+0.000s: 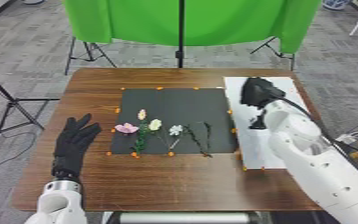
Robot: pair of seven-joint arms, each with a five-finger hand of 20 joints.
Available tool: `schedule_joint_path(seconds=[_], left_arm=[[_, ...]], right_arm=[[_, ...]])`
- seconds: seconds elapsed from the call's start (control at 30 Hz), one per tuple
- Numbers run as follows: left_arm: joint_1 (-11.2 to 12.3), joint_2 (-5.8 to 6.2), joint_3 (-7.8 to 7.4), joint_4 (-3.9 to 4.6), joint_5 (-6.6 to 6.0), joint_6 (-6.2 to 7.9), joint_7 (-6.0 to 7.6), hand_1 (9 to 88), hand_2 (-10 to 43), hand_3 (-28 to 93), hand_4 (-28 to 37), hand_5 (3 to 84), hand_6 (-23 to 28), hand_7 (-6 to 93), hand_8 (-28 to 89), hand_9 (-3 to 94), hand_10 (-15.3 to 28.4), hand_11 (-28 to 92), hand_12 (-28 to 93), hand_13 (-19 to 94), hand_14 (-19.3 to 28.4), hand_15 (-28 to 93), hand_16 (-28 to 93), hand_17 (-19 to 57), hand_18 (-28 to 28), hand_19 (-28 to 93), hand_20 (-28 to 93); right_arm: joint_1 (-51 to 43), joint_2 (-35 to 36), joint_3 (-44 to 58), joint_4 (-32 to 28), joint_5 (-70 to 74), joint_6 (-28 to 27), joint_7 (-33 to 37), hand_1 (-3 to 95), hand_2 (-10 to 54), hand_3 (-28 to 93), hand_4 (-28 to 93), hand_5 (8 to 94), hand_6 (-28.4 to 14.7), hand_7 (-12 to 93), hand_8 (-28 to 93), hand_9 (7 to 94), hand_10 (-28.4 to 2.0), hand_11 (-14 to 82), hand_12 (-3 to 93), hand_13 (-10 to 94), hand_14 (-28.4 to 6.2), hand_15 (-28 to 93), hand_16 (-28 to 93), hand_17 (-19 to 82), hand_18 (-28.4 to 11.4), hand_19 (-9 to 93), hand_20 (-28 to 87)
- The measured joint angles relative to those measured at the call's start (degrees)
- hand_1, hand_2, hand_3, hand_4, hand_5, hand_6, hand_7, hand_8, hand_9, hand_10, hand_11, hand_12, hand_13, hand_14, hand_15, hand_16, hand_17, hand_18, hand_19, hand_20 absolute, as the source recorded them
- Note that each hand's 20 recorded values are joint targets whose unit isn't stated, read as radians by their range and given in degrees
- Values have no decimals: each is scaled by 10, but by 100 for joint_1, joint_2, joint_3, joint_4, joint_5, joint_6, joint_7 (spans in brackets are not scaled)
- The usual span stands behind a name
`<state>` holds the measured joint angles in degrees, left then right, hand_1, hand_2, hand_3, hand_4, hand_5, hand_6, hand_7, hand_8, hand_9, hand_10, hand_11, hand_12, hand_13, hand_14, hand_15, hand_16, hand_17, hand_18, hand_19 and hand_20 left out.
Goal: Arrange flowers
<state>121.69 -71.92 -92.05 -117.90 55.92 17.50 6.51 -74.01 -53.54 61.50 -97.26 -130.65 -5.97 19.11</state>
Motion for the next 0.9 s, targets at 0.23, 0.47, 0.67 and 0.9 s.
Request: schedule_joint_path(seconds=[0.23, 0.47, 0.67, 0.9], left_arm=[[-19, -2, 13, 0, 1, 0, -2, 185, 123, 602, -283, 440, 44, 82, -66, 470, 135, 197, 111, 381, 153, 148, 24, 77, 130, 150, 248], [-18, -18, 12, 2, 0, 2, -1, 184, 121, 603, -283, 442, 44, 86, -65, 474, 136, 199, 111, 381, 155, 151, 25, 75, 131, 151, 249], [-15, -20, 10, 2, -1, 2, -1, 184, 120, 605, -283, 443, 44, 84, -66, 475, 137, 197, 112, 381, 154, 152, 25, 73, 131, 152, 249], [-16, -20, 8, 2, 0, -1, -11, 184, 119, 606, -283, 442, 43, 85, -65, 474, 137, 197, 114, 381, 153, 151, 25, 72, 132, 151, 248]], right_arm=[[440, -496, -751, -72, 34, -169, -470, 578, -95, 577, -158, 745, 6, 225, 96, 882, -101, 125, 354, 883, -23, 619, 328, 636, -118, 932, 591], [380, -708, -923, -80, -129, -759, -527, 541, -95, 561, -146, 705, 2, 219, 77, 820, -125, 173, 291, 867, -28, 625, 326, 625, -121, 932, 587], [260, -641, -974, -82, -198, -844, -538, 427, -95, 642, -156, 649, 8, 196, -46, 754, -137, 201, 220, 853, -34, 632, 321, 615, -124, 932, 584], [197, -629, -920, -82, -208, -941, -554, 373, -95, 640, -148, 596, 1, 168, -92, 719, -144, 192, 221, 848, -38, 633, 320, 611, -128, 932, 582]])
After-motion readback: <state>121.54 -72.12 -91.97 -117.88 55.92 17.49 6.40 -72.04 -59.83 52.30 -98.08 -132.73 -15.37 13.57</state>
